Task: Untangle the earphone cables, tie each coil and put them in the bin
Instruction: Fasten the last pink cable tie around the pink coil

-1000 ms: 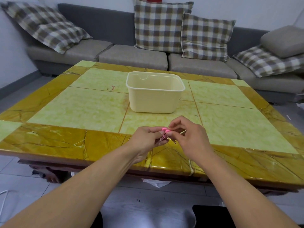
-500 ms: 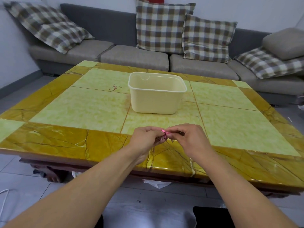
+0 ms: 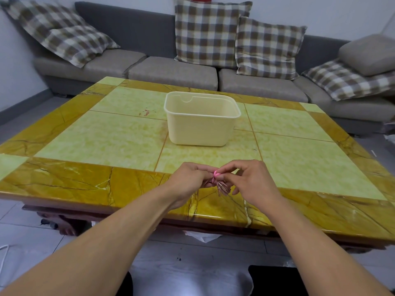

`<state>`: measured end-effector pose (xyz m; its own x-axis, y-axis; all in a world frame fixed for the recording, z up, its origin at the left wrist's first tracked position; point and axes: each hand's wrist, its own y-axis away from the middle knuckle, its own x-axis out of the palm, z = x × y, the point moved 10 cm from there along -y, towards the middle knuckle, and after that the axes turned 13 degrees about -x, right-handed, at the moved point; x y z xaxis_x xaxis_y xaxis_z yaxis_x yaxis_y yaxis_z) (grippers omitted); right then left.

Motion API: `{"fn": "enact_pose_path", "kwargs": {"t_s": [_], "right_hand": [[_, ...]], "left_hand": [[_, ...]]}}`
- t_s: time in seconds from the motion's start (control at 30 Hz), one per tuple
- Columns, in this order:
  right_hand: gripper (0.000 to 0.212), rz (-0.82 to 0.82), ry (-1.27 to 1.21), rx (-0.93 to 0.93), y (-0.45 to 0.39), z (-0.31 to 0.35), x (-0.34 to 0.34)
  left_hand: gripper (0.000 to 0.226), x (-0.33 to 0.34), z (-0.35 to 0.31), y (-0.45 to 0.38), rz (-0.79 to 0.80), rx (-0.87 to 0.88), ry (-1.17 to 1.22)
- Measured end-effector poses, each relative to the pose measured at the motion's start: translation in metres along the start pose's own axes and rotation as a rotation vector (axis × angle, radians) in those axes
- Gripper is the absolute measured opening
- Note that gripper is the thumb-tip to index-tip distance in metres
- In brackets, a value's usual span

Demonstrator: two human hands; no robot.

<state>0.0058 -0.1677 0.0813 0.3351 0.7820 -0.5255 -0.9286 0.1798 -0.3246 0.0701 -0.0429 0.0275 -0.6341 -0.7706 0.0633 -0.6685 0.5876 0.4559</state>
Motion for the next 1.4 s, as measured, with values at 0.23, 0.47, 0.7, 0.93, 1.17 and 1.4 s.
{"fn": "enact_pose_path", "kwargs": {"t_s": [0.23, 0.47, 0.7, 0.93, 1.17, 1.4], "right_hand": [[0.017, -0.003, 0.120, -0.113, -0.003, 0.007, 0.007], [0.007, 0.237, 0.319, -0.197, -0.006, 0.016, 0.025], [0.008, 0.289, 0.452, -0.218, -0.007, 0.018, 0.029], [0.011, -0.184, 0.528, -0.084, -0.002, 0.023, -0.003], [0.012, 0.240, 0.612, -0.203, -0.008, 0.023, 0.019], [0.011, -0.005, 0.089, -0.008, -0.007, 0.000, 0.009]], "left_hand": [[0.025, -0.016, 0.003, 0.000, -0.072, -0.024, 0.123], [0.026, -0.026, 0.007, 0.001, -0.146, -0.047, 0.113], [0.019, -0.026, 0.004, 0.004, -0.183, -0.016, 0.113], [0.009, -0.017, -0.004, 0.013, -0.305, 0.188, 0.295], [0.008, -0.026, -0.008, 0.014, -0.281, 0.133, 0.189], [0.049, -0.009, 0.003, 0.006, -0.019, -0.013, 0.168]]}}
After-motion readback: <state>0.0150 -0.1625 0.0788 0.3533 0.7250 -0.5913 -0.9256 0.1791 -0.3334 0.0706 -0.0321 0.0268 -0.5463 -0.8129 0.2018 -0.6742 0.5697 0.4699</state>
